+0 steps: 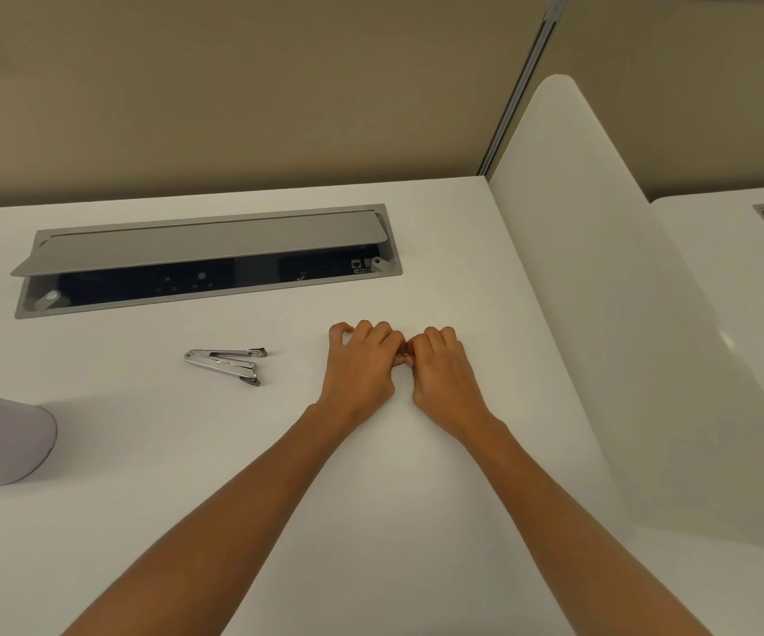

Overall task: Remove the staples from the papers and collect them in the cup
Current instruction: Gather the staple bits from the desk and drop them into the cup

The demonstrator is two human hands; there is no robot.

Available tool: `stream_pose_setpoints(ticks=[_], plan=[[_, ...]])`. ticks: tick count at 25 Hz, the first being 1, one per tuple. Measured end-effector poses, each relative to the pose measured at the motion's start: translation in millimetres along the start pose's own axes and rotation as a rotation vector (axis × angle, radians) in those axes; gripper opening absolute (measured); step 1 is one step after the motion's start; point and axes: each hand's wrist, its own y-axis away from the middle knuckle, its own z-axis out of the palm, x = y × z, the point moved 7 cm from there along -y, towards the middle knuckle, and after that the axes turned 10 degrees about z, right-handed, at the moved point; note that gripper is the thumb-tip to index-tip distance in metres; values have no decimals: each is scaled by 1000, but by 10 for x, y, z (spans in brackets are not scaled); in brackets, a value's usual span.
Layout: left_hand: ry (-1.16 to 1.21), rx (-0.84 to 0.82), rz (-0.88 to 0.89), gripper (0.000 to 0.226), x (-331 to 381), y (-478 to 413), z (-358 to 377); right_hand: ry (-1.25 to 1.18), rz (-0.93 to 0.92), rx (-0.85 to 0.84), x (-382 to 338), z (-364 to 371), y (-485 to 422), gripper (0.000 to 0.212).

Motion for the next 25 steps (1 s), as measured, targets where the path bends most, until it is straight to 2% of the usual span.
stream_pose_setpoints(ticks=[2, 6, 13, 18, 25], plan=[[72, 28, -58, 12, -14, 40, -40, -105, 79, -37, 25, -23, 3, 9], [275, 151, -168, 15, -76, 158, -212, -467, 324, -18, 166, -220, 55, 10], [521, 323, -328, 5, -273, 474, -717, -692, 519, -54, -40, -624, 203, 16], [578, 423, -379, 6, -378, 823, -1300, -761, 468, -84, -693, -757, 266, 18], [505, 607, -507, 8, -1044, 1782, -2121, -837, 289, -223, -2203, -544, 297, 9]])
